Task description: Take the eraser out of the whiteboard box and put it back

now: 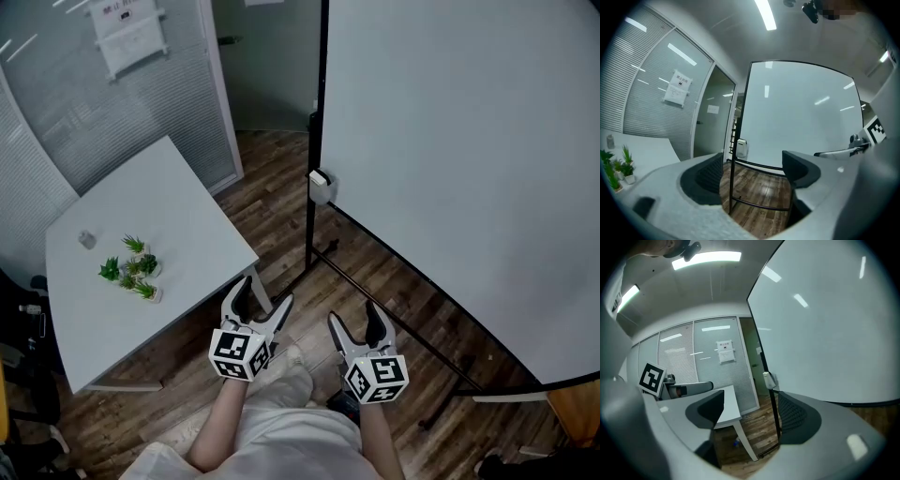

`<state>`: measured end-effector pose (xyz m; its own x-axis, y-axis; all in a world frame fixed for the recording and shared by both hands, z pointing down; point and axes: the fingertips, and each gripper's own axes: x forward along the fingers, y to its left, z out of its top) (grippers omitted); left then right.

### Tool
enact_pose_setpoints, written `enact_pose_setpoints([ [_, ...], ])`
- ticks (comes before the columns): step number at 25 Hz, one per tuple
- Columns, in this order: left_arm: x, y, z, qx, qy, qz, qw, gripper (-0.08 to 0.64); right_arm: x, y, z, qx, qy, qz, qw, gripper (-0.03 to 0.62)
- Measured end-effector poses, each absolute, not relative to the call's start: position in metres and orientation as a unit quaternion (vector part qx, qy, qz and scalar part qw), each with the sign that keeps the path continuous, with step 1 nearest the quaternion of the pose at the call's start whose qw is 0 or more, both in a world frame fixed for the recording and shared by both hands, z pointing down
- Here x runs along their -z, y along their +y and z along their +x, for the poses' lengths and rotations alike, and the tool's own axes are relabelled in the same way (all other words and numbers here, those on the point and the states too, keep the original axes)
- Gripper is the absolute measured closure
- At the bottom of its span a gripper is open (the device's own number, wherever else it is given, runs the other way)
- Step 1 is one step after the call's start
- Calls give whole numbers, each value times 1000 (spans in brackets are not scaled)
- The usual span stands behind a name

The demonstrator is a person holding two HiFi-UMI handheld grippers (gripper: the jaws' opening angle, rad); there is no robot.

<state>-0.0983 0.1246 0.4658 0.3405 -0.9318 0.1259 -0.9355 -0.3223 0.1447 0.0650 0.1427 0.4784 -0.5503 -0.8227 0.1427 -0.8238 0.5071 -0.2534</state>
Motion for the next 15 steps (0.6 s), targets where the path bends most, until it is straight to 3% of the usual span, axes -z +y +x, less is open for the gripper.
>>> enact_pose_setpoints([
  [15,-480,-59,-94,-18,-547,829,119,198,-481,-24,45,-154,-866,474,34,236],
])
